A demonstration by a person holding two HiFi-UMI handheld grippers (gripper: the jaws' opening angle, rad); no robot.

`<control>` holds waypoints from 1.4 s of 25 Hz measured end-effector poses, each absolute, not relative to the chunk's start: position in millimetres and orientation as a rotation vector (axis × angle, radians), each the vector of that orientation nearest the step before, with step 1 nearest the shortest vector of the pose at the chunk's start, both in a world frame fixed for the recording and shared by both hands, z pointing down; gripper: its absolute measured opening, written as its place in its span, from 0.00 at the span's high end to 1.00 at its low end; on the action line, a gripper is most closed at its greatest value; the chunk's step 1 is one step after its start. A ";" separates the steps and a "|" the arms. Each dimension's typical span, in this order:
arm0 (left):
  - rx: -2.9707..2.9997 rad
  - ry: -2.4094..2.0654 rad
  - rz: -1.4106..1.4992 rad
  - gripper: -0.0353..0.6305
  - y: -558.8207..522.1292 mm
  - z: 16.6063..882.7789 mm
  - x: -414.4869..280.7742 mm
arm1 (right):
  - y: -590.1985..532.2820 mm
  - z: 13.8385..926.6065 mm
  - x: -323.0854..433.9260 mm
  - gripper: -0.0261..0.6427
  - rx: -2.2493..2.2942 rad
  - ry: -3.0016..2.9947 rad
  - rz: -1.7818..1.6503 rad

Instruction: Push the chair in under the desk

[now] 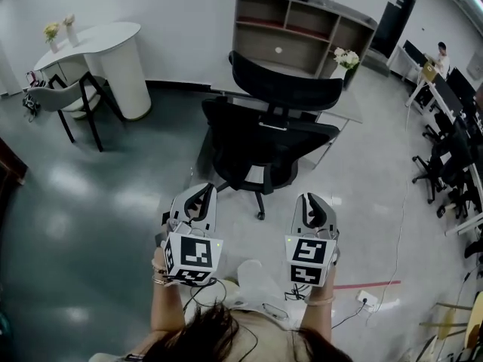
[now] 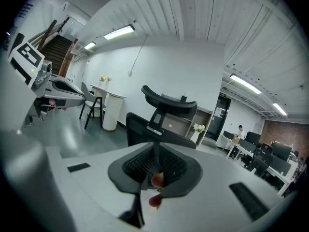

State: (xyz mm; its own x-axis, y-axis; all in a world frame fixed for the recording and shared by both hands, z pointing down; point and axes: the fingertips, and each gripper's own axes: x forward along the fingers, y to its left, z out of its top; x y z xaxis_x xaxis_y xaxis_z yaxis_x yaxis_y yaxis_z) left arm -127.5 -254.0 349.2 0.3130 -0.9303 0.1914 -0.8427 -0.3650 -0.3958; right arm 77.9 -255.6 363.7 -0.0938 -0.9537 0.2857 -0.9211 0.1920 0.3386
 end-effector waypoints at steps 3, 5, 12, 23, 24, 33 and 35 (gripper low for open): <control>-2.376 1.622 -0.562 0.93 -252.1 349.9 -126.2 | -255.2 360.8 75.5 0.89 1.744 -2.036 -0.123; -2.381 1.620 -0.554 0.93 -252.0 350.7 -124.7 | -255.5 360.7 74.2 0.89 1.737 -2.038 -0.132; -2.374 1.598 -0.563 0.93 -249.0 349.5 -120.7 | -251.8 361.7 66.5 0.90 1.696 -2.074 -0.151; -2.402 1.580 -0.578 0.93 -225.9 349.2 -90.9 | -225.8 368.6 88.6 0.91 1.660 -2.086 -0.132; -2.401 1.581 -0.581 0.93 -221.6 348.6 -88.5 | -222.9 367.8 90.1 0.91 1.655 -2.089 -0.136; -2.356 1.617 -0.639 0.93 -171.9 351.6 -65.6 | -176.3 372.8 104.0 0.91 1.577 -2.119 -0.166; -2.352 1.617 -0.649 0.93 -160.2 351.9 -57.8 | -165.3 373.2 109.1 0.91 1.560 -2.121 -0.171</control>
